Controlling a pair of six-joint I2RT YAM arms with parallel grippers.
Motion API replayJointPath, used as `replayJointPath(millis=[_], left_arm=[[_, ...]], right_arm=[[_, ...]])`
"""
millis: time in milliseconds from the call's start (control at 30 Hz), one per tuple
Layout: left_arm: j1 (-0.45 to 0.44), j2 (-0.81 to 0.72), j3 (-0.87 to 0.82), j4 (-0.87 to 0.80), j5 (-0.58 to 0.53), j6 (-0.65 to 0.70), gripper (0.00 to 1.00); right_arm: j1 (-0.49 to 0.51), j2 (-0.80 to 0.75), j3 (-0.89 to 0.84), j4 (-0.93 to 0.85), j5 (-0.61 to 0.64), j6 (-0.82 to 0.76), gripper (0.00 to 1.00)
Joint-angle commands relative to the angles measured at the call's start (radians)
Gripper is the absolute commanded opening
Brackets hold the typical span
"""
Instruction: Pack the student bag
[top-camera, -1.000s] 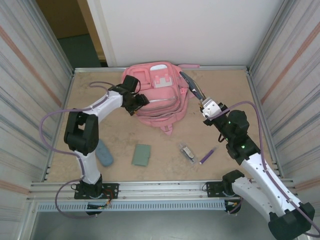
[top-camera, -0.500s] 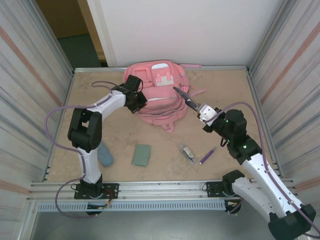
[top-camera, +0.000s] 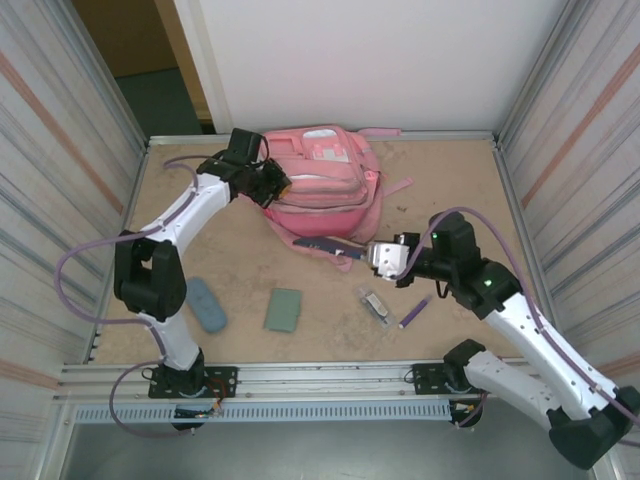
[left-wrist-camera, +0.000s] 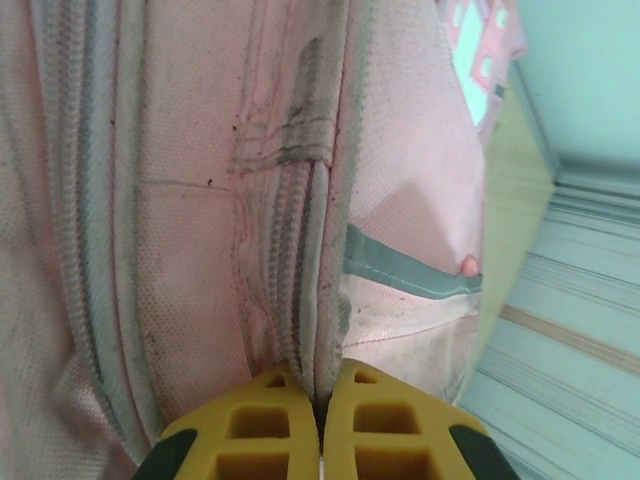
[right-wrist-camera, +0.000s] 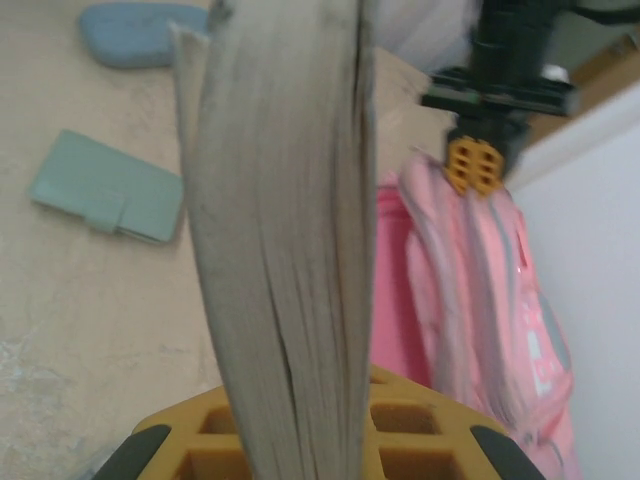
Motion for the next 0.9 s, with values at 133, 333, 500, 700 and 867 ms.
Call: replayJointPath(millis=[133,333,500,700,867], left_arm=[[0.005,-0.100,0.086,0.074,0.146,-0.131,0.00],[0.015,-0.118,0.091,0.103,0.194,-0.154,0.00],[0.016,-0.122,0.066,0.162,0.264,-0.201,0.00],[0.018,-0.144,0.020,0.209,0.282,-0.235,0.00],[0.025,-0.144,0.000,0.266,0.324,-0.277,0.00]], right_arm=[[0.136,0.088,-0.042,0.188,0.270,-0.102,0.00],[0.155,0.209,-0.122,0.517,0.548,-0.166,0.00],[0.158,0.328,-0.131,0.692,0.598,-0.254,0.00],[0.179,0.572,-0.098,1.034,0.779,-0.398,0.00],[0.174,0.767,-0.031,1.204,0.845,-0.464,0.00]])
